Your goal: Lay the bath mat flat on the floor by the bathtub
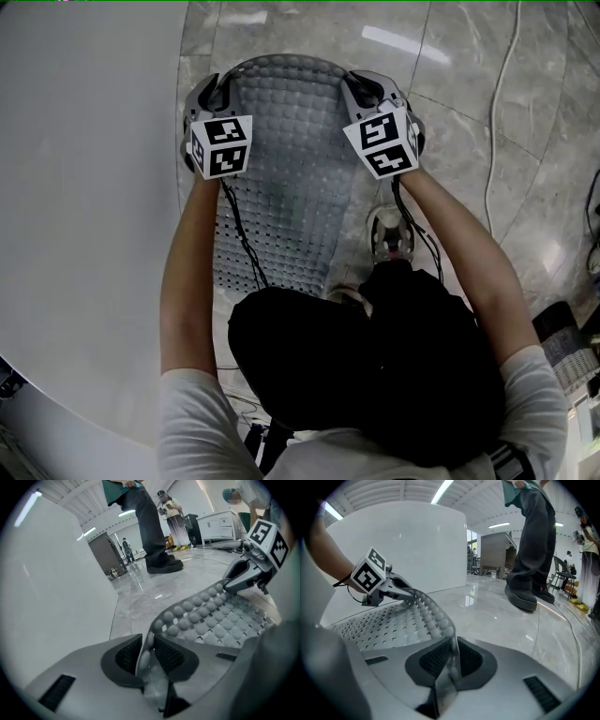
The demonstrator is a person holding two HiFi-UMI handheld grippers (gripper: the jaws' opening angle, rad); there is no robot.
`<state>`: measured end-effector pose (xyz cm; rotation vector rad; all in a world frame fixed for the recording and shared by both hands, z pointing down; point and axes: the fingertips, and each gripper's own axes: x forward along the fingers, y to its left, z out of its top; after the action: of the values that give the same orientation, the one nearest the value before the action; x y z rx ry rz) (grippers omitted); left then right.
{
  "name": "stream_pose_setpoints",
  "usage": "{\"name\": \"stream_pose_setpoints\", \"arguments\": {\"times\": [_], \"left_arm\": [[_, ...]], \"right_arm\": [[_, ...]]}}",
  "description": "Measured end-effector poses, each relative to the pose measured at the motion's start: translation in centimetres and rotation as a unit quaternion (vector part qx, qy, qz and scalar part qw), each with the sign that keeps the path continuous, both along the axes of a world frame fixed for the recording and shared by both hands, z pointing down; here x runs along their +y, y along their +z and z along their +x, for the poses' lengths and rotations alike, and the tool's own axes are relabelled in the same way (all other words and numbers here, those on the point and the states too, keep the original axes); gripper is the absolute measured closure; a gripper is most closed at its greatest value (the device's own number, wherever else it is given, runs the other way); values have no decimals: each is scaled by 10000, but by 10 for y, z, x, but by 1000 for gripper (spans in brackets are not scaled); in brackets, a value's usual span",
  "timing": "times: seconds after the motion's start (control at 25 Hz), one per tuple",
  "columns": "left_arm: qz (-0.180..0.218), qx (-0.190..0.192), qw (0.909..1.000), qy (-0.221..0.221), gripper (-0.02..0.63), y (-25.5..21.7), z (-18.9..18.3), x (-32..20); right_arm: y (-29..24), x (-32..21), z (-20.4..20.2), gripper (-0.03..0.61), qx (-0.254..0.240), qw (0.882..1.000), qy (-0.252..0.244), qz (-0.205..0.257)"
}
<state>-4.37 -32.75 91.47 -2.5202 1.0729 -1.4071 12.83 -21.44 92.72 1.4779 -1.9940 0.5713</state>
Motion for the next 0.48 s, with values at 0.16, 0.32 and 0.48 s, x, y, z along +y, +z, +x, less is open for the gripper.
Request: {"name": "stream_pose_setpoints", "arguments": {"times": [0.16, 0.32, 0.48], "left_arm": [[212, -299, 9993, 5, 503, 1, 0, -10], [287, -491, 9984, -46, 451, -2, -1, -19], [233, -438, 9987, -149, 400, -5, -5, -25]], "right_arm": [[4, -6, 4, 527, 12, 10000, -51, -65], [4, -6, 5, 511, -42, 9999, -94, -35], [6, -5, 7, 490, -136, 9998, -104, -46]]}}
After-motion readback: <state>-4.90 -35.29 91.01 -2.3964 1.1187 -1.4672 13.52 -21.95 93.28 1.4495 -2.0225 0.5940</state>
